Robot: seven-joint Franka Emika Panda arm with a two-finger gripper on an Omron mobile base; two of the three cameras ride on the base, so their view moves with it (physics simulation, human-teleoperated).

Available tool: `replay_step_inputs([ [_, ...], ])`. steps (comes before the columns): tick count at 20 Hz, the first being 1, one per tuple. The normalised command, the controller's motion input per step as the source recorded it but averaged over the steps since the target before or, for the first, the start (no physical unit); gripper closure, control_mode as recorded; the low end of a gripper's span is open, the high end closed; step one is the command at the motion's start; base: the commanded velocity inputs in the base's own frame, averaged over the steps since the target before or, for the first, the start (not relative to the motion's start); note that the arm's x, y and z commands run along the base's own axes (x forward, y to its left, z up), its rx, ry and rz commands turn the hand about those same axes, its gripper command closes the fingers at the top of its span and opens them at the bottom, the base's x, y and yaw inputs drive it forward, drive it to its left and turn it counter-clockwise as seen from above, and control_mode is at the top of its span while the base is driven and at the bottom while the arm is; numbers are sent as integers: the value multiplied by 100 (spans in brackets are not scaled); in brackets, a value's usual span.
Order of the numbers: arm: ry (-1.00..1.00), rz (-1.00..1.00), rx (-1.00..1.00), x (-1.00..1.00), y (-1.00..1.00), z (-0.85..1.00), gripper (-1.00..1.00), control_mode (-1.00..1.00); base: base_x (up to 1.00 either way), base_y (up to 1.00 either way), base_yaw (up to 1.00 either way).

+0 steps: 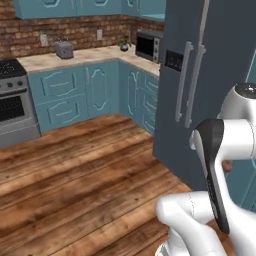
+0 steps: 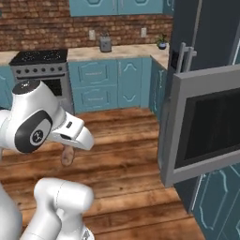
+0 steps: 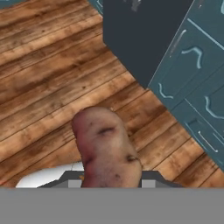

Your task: Pick the potato from the counter and place it in the microwave. Then turn on the microwave.

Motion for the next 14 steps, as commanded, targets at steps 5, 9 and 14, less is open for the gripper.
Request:
replay_step_inputs([
  [5,0,0,0,0,0,0,100,100,-54,-38,29],
  [9,0,0,0,0,0,0,100,100,-58,-36,23],
  [14,0,0,0,0,0,0,100,100,-48,-28,14],
])
